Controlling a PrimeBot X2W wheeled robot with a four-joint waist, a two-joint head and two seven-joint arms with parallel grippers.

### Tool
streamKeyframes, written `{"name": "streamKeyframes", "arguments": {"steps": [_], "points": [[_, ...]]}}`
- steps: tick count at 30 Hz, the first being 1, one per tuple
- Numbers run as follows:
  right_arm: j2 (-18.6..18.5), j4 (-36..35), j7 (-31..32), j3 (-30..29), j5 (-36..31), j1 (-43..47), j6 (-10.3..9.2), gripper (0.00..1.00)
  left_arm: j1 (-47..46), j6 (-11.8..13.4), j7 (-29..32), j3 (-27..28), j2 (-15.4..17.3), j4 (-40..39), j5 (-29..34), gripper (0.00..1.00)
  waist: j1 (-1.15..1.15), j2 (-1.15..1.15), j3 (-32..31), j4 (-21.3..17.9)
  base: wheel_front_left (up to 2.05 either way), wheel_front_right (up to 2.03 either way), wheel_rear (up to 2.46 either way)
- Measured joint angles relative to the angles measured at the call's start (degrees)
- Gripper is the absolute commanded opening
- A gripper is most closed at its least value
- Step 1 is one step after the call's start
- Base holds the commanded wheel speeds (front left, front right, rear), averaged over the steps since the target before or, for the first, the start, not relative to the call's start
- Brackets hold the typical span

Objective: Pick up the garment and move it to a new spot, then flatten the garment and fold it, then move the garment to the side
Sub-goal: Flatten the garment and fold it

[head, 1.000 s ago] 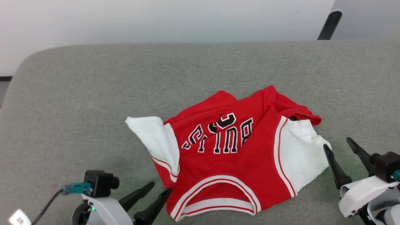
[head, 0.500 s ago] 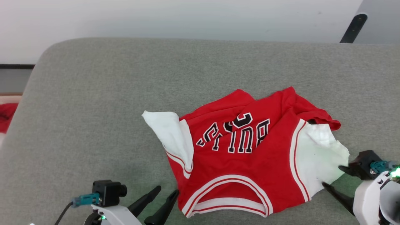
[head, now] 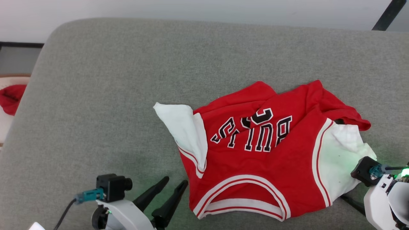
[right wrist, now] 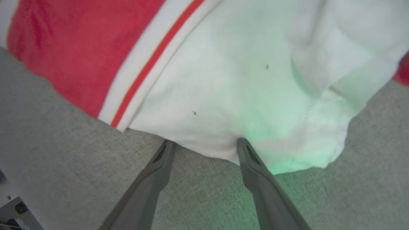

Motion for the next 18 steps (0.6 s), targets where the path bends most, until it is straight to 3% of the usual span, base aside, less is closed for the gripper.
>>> {"name": "streamKeyframes", "arguments": {"steps": [3,4,5,6,12,18], "points": [[0.1,1.4,-1.4,2.8,-0.2,-2.2,0.16,1.00,0.0,-0.1,0.0,0.9,0.0,0.2,0.1,1.00,0.00,0.00,0.8,0.4,0.00,0.00,0.00],[0.3,1.9,-1.6,3.8,-0.1,-2.7,0.18,0.73,0.0,-0.1,0.0,1.1,0.0,0.3,0.4,1.00,0.00,0.00,1.1,0.5,0.00,0.00,0.00],[0.4,2.2,-1.6,4.8,-0.1,-3.5,0.18,0.22,-0.1,-0.1,0.0,1.3,0.0,0.4,0.4,1.00,0.00,0.00,1.2,0.5,0.00,0.00,0.00],[0.5,2.5,-1.8,5.4,0.4,-4.0,0.18,0.00,-0.3,-0.1,0.0,1.5,0.1,0.4,0.4,1.00,0.00,0.00,1.3,0.6,0.00,0.00,0.00],[2.1,6.0,-3.8,7.2,2.4,-6.6,0.23,0.00,-5.4,2.1,2.6,3.3,2.3,-0.9,1.5,1.00,0.00,0.00,1.6,0.2,0.00,0.00,0.00],[3.3,7.6,-5.1,8.5,3.1,-7.7,0.24,0.00,-16.8,3.6,13.3,2.4,4.5,-4.5,6.3,1.00,0.00,0.00,1.8,-0.2,0.00,0.00,0.00]]}}
